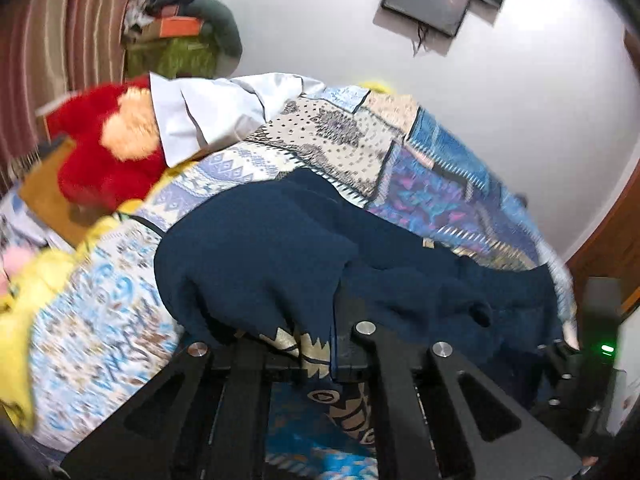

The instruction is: Fold large clothes

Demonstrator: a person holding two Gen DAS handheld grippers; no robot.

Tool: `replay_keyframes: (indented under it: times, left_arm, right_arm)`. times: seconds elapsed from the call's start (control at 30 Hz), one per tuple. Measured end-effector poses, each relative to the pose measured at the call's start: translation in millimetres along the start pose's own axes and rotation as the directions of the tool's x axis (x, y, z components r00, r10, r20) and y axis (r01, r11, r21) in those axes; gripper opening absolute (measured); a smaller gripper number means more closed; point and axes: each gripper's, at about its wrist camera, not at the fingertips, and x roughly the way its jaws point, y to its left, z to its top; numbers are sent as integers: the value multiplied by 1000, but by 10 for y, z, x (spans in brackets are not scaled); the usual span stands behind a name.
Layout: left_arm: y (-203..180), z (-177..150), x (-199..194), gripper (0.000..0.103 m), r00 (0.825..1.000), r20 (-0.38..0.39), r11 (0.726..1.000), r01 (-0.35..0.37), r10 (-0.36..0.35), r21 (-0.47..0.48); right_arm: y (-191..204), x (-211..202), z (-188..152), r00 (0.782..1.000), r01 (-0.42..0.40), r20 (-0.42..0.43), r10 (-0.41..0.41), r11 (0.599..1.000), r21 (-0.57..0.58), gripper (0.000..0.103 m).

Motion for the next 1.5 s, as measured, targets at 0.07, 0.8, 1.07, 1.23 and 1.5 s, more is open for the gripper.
replay_keyframes:
  times: [0.07,0.8,1.07,1.23,1.5]
  left_arm:
    - [69,-88,113,5,999,-26,999,-34,34,16]
    - [433,-107,841,7,983,-178,994,-58,41,-90]
    - [-745,128,-154,4,992,121,952,-12,-26,304]
    - [-1610,-179,-734,4,962,138,826,125,-237,549]
    - [-2052,-1276,-404,4,925,-274,641,380,-263,667]
  right_arm:
    - [10,242,-24,996,-63,-67,65,997,38,103]
    - [-301,-213,-499,999,-44,-13,45,998,43,103]
    - [-586,-615,-691,999,-21,38,16,992,123,103]
    - [-1125,-1063,-933,994,44,83,-70,958,283,103]
    - [-1806,-1759,-1380,974,116,117,-191,878,465,103]
